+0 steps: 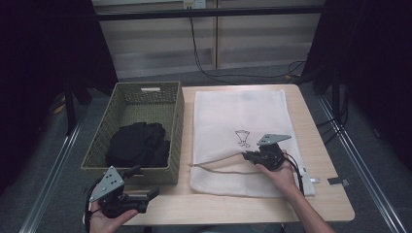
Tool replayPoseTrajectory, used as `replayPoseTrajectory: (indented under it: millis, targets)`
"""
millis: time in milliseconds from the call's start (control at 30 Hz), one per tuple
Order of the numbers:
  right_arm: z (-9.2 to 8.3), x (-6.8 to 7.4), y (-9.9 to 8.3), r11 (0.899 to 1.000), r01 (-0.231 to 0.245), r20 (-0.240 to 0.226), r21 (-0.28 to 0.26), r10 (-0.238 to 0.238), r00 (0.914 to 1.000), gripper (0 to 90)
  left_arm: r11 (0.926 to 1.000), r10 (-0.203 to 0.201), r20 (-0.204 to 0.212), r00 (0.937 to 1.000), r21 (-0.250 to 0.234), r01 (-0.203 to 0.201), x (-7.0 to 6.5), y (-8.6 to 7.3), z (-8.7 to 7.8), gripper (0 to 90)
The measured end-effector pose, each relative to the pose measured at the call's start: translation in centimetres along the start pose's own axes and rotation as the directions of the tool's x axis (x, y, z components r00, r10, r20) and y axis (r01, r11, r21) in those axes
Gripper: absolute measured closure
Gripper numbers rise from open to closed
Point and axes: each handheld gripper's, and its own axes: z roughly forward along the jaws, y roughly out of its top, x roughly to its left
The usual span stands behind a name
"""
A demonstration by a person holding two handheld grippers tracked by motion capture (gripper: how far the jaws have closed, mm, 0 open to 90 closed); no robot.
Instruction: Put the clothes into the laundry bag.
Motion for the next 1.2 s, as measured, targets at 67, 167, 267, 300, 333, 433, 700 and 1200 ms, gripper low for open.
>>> replayPoseTrajectory:
  millis: [67, 167, 267, 300, 333, 433, 700, 1200]
  targets:
    - [-0.1, 0.0, 0.0, 1.0, 0.004, 0.0, -0.004, -0.004, 1.0, 87.3, 1.0, -0.001, 0.0, 1.0, -0.002, 0.001, 0.0, 0.0, 0.0, 5.9]
    - [-0.2, 0.0, 0.1, 1.0, 0.004, 0.001, -0.009, -0.004, 1.0, 87.3, 1.0, -0.001, 0.0, 1.0, -0.002, 0.001, 0.0, 0.0, 0.0, 6.0]
    - [-0.3, 0.0, 0.1, 1.0, 0.005, -0.002, -0.014, -0.005, 1.0, 87.3, 1.0, -0.005, -0.002, 1.0, -0.003, 0.005, 0.0, 0.0, 0.0, 5.9]
    - [-0.3, 0.0, 0.1, 1.0, 0.005, -0.003, -0.016, -0.005, 1.0, 87.3, 1.0, -0.007, -0.003, 1.0, -0.005, 0.007, 0.0, 0.0, 0.0, 5.9]
    - [-0.3, 0.1, 0.1, 1.0, 0.006, 0.001, -0.02, -0.006, 1.0, 87.3, 1.0, -0.007, -0.005, 1.0, -0.006, 0.007, 0.1, 0.0, -0.1, 5.9]
    - [-0.5, 0.2, 0.2, 0.999, 0.005, -0.003, -0.034, -0.005, 1.0, 87.3, 0.9999, -0.007, -0.004, 1.0, -0.008, 0.007, 0.1, 0.0, 0.0, 5.9]
    - [-1.2, 0.2, 0.6, 0.997, -0.008, -0.005, -0.08, 0.007, 1.0, 87.4, 0.9999, -0.006, -0.004, 1.0, -0.008, 0.006, 0.1, 0.0, -0.1, 5.9]
    - [-2.3, 0.2, 1.6, 0.99, -0.014, -0.012, -0.143, 0.012, 0.9999, 87.3, 0.9999, -0.007, -0.004, 1.0, -0.009, 0.007, 0.1, 0.0, -0.1, 5.7]
